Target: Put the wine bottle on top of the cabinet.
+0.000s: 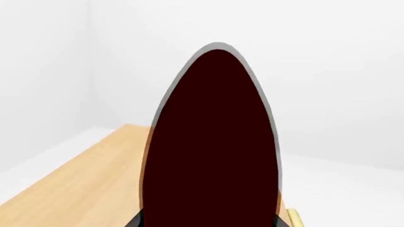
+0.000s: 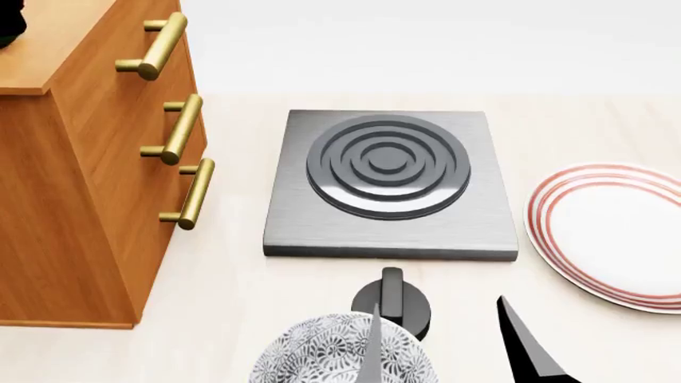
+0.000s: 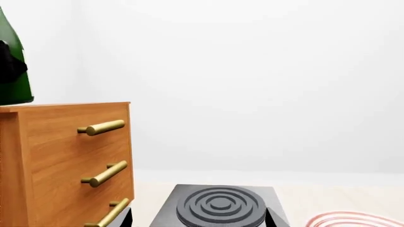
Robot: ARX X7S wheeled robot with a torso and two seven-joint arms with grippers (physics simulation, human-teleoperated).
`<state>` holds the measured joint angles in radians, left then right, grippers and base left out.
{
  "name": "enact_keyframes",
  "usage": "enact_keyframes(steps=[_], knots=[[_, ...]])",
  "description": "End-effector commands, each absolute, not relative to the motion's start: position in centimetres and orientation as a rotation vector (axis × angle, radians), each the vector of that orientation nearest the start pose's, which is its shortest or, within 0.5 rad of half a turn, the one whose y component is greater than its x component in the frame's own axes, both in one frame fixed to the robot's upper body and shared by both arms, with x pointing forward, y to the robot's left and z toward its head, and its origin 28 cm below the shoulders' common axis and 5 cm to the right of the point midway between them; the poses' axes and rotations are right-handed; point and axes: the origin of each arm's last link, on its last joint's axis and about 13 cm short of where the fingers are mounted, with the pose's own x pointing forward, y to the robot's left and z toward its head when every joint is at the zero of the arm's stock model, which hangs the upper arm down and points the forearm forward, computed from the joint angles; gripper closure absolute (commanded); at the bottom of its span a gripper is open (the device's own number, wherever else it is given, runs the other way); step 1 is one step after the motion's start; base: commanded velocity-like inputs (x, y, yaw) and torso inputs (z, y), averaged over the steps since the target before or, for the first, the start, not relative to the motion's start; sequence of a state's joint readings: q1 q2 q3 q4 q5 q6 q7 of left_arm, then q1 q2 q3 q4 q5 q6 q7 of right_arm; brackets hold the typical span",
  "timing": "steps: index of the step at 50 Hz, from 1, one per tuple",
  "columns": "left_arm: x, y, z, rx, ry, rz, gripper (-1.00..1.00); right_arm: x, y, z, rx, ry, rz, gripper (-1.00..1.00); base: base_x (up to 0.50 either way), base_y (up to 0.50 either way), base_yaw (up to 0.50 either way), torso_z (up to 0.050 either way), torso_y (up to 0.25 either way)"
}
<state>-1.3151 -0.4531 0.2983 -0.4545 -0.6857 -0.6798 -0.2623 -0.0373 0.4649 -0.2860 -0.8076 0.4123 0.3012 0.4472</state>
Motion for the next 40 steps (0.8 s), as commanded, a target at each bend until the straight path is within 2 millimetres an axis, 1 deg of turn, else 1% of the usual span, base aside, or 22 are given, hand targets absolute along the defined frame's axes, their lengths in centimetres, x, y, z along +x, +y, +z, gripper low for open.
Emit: enact_keyframes(steps=[1, 7, 8, 16, 33, 36, 40], knots=[[38.3, 28.8, 28.7, -0.186, -0.048, 0.044, 1.00, 16.2, -9.3, 13.7, 0.044, -0.286, 0.129, -1.00, 0.00, 0.00, 0.00, 0.000, 0.000], [38.5, 28.7, 28.8, -0.175, -0.052, 0.053, 1.00, 16.2, -9.3, 13.7, 0.044, -0.286, 0.130, -1.00, 0.00, 0.00, 0.00, 0.000, 0.000], [38.5, 28.7, 28.8, -0.176, -0.055, 0.057, -1.00, 16.2, -9.3, 13.7, 0.045, -0.286, 0.130, -1.00, 0.00, 0.00, 0.00, 0.000, 0.000], [38.4, 28.9, 29.1, -0.209, -0.098, 0.080, -1.00, 16.1, -9.3, 13.8, 0.045, -0.287, 0.130, -1.00, 0.00, 0.00, 0.00, 0.000, 0.000], [38.4, 28.9, 29.0, -0.198, -0.094, 0.079, -1.00, 16.2, -9.3, 13.7, 0.045, -0.286, 0.133, -1.00, 0.00, 0.00, 0.00, 0.000, 0.000], [38.3, 28.9, 29.1, -0.185, -0.097, 0.088, -1.00, 16.2, -9.2, 13.7, 0.043, -0.285, 0.134, -1.00, 0.00, 0.00, 0.00, 0.000, 0.000], [37.8, 29.0, 29.8, -0.182, -0.117, 0.093, -1.00, 16.2, -9.3, 13.7, 0.043, -0.287, 0.133, -1.00, 0.00, 0.00, 0.00, 0.000, 0.000]])
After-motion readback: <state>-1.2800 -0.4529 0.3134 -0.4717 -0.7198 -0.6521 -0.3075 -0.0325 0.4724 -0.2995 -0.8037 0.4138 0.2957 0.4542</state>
